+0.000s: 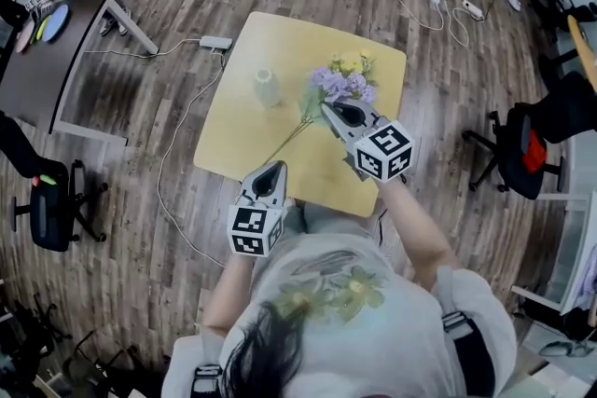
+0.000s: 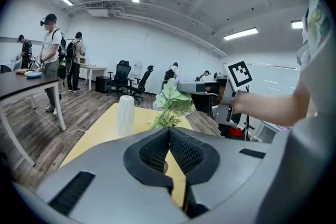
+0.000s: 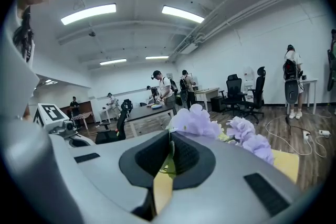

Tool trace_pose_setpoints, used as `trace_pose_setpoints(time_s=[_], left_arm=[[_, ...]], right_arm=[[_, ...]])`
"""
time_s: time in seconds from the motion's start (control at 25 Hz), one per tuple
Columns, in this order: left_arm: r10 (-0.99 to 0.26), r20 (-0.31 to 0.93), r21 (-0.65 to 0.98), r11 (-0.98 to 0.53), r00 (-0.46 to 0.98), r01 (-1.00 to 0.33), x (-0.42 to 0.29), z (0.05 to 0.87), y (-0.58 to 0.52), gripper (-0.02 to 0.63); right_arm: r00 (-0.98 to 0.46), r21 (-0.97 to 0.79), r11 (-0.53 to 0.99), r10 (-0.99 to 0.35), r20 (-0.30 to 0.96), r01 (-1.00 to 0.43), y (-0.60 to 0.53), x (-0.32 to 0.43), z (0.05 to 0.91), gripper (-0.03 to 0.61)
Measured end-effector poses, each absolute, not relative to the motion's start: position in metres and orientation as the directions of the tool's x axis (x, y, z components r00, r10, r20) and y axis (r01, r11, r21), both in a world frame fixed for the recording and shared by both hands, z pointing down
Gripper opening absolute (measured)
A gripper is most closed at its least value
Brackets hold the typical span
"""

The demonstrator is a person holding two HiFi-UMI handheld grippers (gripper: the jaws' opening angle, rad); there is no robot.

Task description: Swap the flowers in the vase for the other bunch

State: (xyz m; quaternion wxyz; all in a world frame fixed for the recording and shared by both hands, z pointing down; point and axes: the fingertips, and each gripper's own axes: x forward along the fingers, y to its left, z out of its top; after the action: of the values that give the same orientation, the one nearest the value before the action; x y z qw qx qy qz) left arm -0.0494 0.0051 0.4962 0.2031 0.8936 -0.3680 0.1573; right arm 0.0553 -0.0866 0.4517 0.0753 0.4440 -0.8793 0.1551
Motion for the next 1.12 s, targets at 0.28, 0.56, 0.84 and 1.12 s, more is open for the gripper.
trace_pose_setpoints(time_s=[0.28, 0.56, 0.84, 1.12], left_arm=[[-0.603, 0.441, 0.249, -0.629, 0.664, -0.737, -0.043, 0.501, 0.001, 0.018], [-0.608, 0.471, 0.251, -0.603, 0.64, -0.757, -0.042, 0.515, -0.013, 0.018], [-0.606, 0.501, 0.258, -0.577, 0.618, -0.775, -0.04, 0.532, -0.032, 0.018], [-0.587, 0.524, 0.272, -0.571, 0.617, -0.775, -0.031, 0.547, -0.05, 0.018]], right_arm=[[-0.602, -0.243, 0.552, -0.706, 0.374, -0.798, -0.091, 0.057, 0.513, 0.04], [-0.608, -0.217, 0.588, -0.624, 0.491, -0.779, -0.106, 0.05, 0.577, 0.04], [-0.613, -0.211, 0.631, -0.53, 0.586, -0.747, -0.116, 0.047, 0.639, 0.04], [-0.542, -0.185, 0.614, -0.467, 0.698, -0.767, -0.117, 0.061, 0.698, 0.04]])
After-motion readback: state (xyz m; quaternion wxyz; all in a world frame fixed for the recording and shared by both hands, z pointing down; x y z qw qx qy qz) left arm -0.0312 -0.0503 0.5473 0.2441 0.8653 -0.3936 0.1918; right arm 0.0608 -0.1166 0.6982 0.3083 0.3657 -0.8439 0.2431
